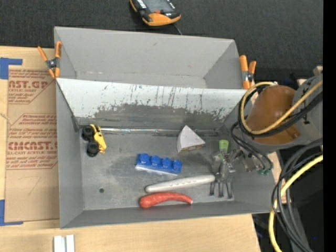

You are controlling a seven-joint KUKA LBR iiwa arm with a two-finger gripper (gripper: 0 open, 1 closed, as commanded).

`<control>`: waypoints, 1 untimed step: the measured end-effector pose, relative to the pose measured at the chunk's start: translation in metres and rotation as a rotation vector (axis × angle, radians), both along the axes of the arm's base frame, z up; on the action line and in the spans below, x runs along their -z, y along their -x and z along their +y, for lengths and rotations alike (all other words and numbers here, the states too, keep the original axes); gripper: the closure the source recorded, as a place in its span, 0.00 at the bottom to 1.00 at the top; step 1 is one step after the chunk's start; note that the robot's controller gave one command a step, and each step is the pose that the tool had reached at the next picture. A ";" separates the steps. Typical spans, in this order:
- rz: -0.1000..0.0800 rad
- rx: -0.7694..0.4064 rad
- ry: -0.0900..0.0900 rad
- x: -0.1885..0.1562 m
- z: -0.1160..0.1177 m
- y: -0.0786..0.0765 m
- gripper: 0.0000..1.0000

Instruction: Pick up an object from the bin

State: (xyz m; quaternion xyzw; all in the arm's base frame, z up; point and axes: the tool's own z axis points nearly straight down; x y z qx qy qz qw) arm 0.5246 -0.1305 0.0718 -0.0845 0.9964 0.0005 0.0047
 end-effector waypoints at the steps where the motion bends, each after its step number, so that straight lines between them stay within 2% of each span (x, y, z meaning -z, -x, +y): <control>1: 0.000 0.000 0.000 0.000 0.000 0.000 1.00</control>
Offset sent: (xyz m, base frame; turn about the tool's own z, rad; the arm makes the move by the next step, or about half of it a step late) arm 0.0000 0.0000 0.0000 0.0000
